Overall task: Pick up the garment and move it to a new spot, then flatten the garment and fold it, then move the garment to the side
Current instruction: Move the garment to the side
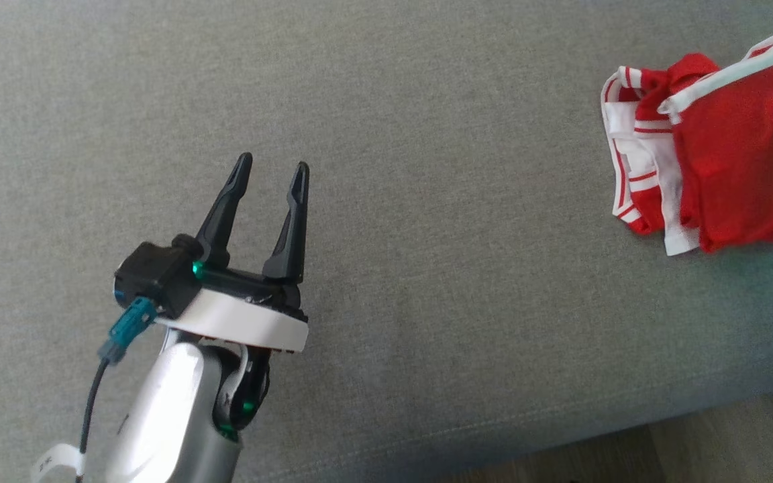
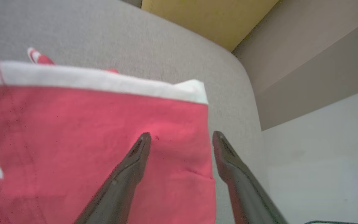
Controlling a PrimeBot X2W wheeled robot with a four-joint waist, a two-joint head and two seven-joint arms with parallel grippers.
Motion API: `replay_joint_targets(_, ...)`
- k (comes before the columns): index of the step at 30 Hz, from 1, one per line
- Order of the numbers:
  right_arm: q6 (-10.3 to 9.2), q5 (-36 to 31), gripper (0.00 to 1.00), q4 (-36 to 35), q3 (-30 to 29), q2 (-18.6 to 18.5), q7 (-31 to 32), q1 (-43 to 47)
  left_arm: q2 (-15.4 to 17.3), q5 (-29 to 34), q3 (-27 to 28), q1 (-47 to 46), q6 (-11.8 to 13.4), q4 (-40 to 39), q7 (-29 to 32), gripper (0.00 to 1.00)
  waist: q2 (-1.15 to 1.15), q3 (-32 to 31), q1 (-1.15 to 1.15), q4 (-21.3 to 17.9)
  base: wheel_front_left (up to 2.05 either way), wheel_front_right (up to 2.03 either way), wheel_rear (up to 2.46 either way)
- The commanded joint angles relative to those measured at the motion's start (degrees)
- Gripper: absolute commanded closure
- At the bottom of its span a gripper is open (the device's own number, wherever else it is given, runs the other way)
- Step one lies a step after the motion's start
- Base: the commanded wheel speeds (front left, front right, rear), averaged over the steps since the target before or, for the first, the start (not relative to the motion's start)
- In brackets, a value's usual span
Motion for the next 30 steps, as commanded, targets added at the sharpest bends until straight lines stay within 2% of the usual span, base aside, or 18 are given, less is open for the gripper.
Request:
replay_joint_targets(1, -0.05, -0.3, 0.0, -3.3, -1.3, -0.8, -0.2, 0.6, 0.1, -0.1, 1.7, -1.1, -0.2, -1.7, -0.3, 0.0, 0.0, -1.2, -0.01, 0.1, 0.0, 0.0, 0.0)
replay_joint_targets(6, -0.05, 0.1, 0.0, -9.0, -4.1, 3.2, -3.4, 0.7, 0.1, -0.9, 1.9, 0.0, 0.5, -2.1, -0.3, 0.0, 0.0, -4.6, -0.01, 1.0, 0.0, 0.0, 0.0)
replay_joint_targets(10, -0.05, 0.2, 0.0, -13.4, -6.0, 8.1, -8.4, 2.2, 0.1, -1.2, 2.6, 1.5, 1.2, -2.7, -0.3, 0.0, 0.0, -8.1, -0.01, 2.4, 0.0, 0.0, 0.0)
replay_joint_targets(11, -0.05, 0.2, 0.0, -13.4, -6.0, 8.1, -8.4, 2.2, 0.1, -1.2, 2.6, 1.5, 1.2, -2.7, -0.3, 0.0, 0.0, -8.1, -0.01, 2.4, 0.0, 0.0, 0.0)
replay_joint_targets(16, -0.05, -0.7, 0.0, -17.1, -10.2, 16.9, -16.5, 6.8, 0.1, -1.2, 4.1, 3.8, 2.2, -3.9, -0.3, 0.0, 0.0, -12.6, -0.01, 5.0, 0.0, 0.0, 0.0)
replay_joint_targets(24, -0.05, -5.2, 0.0, -18.3, -14.4, 31.7, -27.2, 21.0, 0.1, -1.2, 5.2, 9.7, 3.3, -4.1, -0.3, 0.0, 0.0, -18.5, -0.01, 9.1, 0.0, 0.0, 0.0)
replay_joint_targets(30, -0.05, -9.8, 0.0, -18.2, -15.6, 34.9, -32.8, 29.9, 0.1, -0.7, 4.8, 13.1, 3.3, -4.0, -0.3, 0.0, 0.0, -20.1, -0.01, 10.9, 0.0, 0.0, 0.0)
